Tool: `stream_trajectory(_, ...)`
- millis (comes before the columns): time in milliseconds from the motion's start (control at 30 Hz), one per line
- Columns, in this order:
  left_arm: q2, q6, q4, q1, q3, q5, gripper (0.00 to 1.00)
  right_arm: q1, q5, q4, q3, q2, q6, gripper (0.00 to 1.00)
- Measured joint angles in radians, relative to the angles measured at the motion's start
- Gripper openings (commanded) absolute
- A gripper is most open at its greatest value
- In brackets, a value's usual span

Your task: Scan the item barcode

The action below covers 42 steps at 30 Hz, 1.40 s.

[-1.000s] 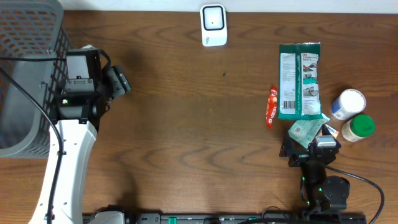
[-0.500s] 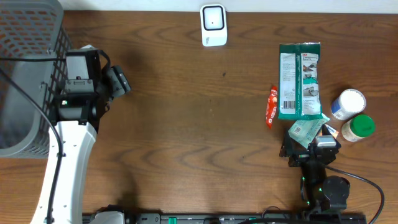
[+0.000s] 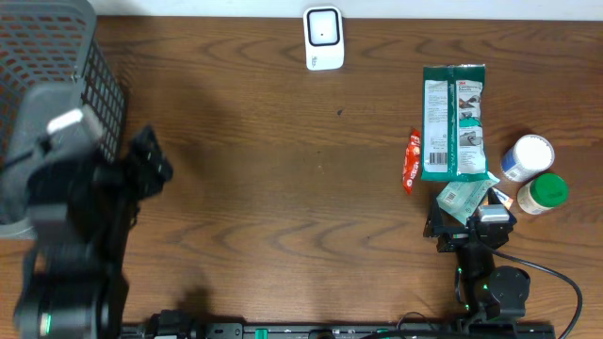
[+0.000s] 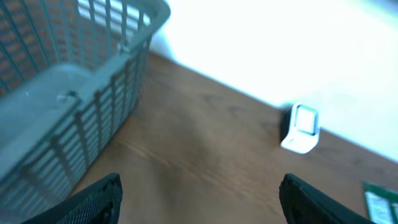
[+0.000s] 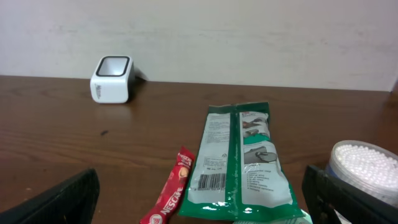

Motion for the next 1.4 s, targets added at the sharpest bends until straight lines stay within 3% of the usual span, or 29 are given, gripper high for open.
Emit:
stream_trajectory(500,-0.522,0.0,-0.027,0.008,-0.28,-0.007,0.81,0.0,0.0,0.0,0.0,0.0,0.0,0.99)
stream_trajectory(1000,-0.743,0.0,0.027,0.008,-0.525,-0.026,0.81,0.0,0.0,0.0,0.0,0.0,0.0,0.99)
stream_trajectory(1167,-0.749,0.0,0.21,0.008,-0.577,-0.026,0.82,0.0,0.0,0.0,0.0,0.0,0.0,0.99)
stream_trajectory(1400,-0.75,0.0,0.787,0.008,-0.734,-0.026,0.81,0.0,0.0,0.0,0.0,0.0,0.0,0.99)
